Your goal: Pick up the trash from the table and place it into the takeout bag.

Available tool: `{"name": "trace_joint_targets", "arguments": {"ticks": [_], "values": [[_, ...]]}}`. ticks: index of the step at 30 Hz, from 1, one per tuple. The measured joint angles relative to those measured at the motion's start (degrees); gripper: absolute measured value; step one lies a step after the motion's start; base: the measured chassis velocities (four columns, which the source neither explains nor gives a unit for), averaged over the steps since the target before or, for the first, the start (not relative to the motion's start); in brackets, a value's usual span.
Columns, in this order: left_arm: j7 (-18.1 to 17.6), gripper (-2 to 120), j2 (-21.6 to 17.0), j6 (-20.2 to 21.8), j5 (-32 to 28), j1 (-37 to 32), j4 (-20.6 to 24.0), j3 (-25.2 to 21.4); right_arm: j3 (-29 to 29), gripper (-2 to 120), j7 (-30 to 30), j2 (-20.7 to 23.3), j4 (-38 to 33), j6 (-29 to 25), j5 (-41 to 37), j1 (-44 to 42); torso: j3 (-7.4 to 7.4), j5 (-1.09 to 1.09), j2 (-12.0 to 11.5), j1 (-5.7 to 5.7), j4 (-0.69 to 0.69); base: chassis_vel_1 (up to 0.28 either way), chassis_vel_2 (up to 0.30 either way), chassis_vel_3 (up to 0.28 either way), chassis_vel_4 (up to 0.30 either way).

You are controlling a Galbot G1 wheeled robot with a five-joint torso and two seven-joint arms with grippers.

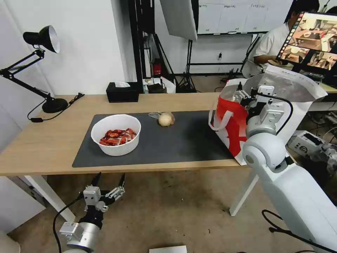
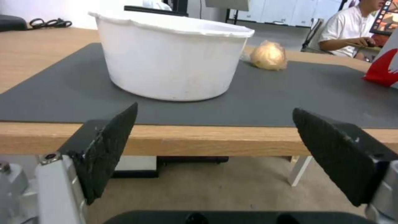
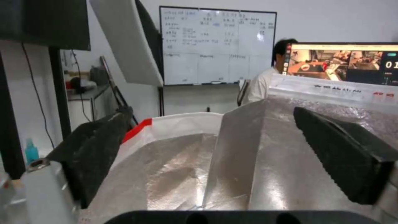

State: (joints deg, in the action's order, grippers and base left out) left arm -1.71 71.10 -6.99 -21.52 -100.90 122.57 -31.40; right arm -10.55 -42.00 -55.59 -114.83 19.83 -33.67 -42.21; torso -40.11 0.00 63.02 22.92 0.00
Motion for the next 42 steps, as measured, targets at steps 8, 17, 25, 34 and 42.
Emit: {"name": "trace_joint_targets", "arguments": {"ticks": [8, 17, 25, 34, 42], "values": [[-0.02, 100, -0.06, 0.03, -0.09, 0.28, -0.08, 0.09, 0.01, 100, 1.29, 0.15, -0.1, -2.09, 0.1, 0.44, 0.0, 0.0, 0.0, 0.0, 0.0, 0.0, 0.0, 0.0, 0.0], [-0.04, 100, -0.02, 0.03, -0.23, 0.54, -0.28, 0.31, -1.06, 100, 7.06, 1.29, -3.48, -6.41, -0.35, -2.82, 0.0, 0.0, 0.0, 0.0, 0.0, 0.0, 0.0, 0.0, 0.0], [-0.04, 100, -0.17, 0.02, -0.26, 0.51, -0.38, 0.3, -3.26, 100, 19.61, 2.25, -9.92, -11.98, -3.54, -11.94, 0.01, -0.01, 0.0, 0.0, 0.01, 0.0, 0.0, 0.0, 0.0], [0.01, 100, -0.4, -0.32, -0.36, 0.36, -0.4, -0.08, -4.79, 100, 28.54, 0.07, -14.52, -15.28, 0.91, -27.19, 0.01, 0.0, 0.0, -0.01, 0.01, 0.0, 0.0, 0.0, 0.0], [0.21, 100, 0.42, -1.02, -0.3, 0.65, -1.16, 0.45, -10.4, 100, 34.91, -3.04, -15.01, -23.76, 10.57, -46.16, 0.01, -0.02, 0.01, -0.01, -0.01, 0.0, 0.0, 0.0, 0.0]]}}
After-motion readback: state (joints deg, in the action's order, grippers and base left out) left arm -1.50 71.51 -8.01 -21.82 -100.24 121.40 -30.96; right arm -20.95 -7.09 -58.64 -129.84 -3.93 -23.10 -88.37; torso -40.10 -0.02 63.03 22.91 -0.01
